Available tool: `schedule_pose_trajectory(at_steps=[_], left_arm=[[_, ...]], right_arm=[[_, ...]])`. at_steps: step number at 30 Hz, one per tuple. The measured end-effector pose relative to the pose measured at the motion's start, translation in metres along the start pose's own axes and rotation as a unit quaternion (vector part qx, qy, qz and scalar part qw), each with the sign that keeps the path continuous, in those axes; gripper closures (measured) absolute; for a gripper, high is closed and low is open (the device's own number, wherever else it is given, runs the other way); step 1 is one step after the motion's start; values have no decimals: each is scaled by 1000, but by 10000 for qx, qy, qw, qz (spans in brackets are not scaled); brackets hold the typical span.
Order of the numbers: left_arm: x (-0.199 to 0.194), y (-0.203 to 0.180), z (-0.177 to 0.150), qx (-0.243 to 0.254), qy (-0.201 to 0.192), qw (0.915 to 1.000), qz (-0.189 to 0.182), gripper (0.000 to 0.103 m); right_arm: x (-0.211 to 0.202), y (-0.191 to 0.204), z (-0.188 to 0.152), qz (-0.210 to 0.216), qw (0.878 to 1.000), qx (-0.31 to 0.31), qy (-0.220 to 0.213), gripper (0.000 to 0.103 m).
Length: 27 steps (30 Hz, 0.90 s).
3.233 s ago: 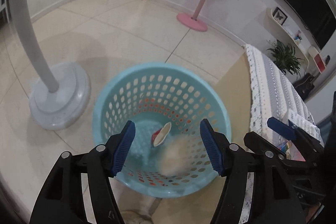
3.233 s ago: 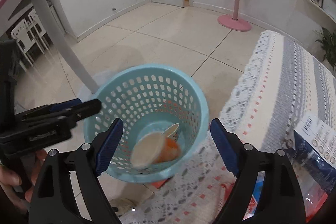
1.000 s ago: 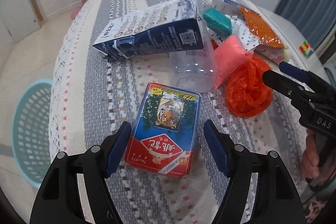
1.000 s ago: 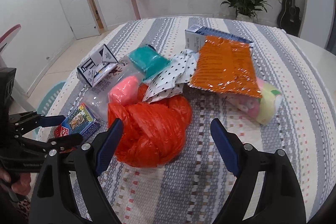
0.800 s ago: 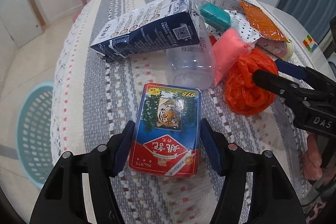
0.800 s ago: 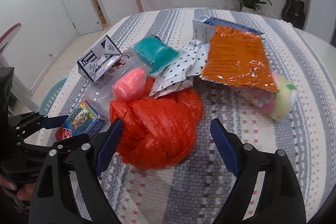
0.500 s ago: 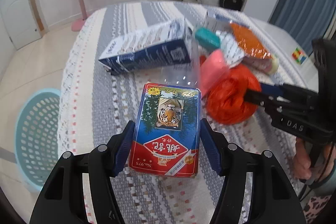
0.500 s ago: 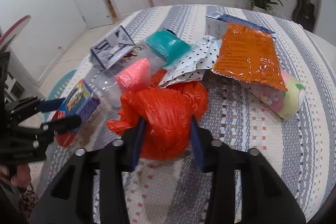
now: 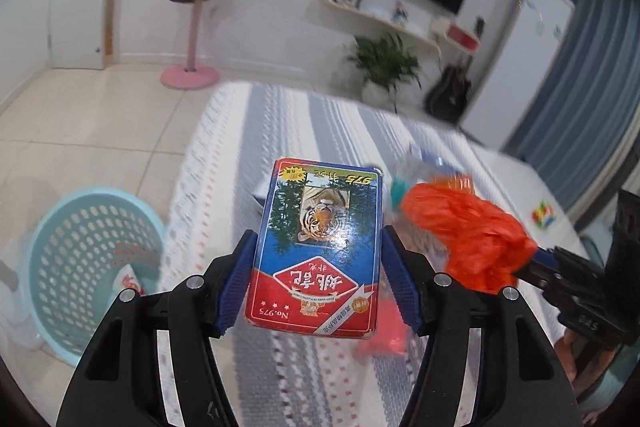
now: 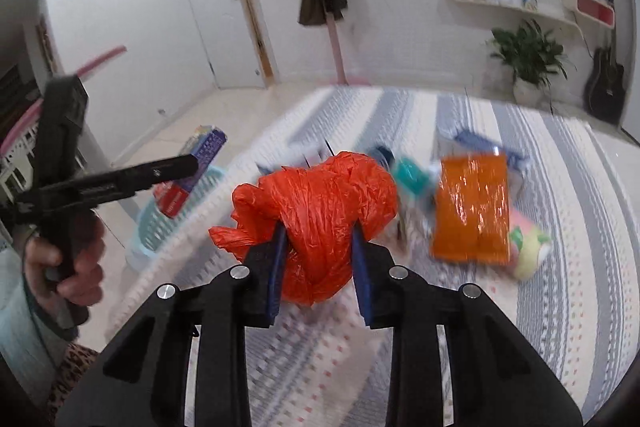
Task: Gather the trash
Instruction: 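Carry the box and bag over the blue basket and open both tools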
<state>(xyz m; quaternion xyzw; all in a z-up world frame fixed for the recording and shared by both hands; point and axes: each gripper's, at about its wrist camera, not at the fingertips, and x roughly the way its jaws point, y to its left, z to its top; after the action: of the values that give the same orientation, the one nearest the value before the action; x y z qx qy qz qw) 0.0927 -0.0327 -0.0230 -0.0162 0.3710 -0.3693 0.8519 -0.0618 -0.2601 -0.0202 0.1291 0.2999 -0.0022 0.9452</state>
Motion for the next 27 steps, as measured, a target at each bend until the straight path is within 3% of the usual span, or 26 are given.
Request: schedule_pose_trajectory(at_steps=[6, 12, 19, 27], left_arm=[[-39, 42, 19, -530, -586, 9966, 215, 43], [-69, 97, 27, -1178, -947, 9862, 673, 43], [-71, 145, 19, -1750, -837, 9723, 1304, 43], [-50, 198, 6, -2449, -344, 9534, 1729, 43]], right_arm=[[-4, 35, 40, 181, 9983, -334, -442, 76], [28, 95, 75, 431, 9934, -851, -629, 76], [93, 163, 99, 734, 9901, -1127, -414, 76], [176, 204, 89, 703, 9907, -1141, 214, 75]])
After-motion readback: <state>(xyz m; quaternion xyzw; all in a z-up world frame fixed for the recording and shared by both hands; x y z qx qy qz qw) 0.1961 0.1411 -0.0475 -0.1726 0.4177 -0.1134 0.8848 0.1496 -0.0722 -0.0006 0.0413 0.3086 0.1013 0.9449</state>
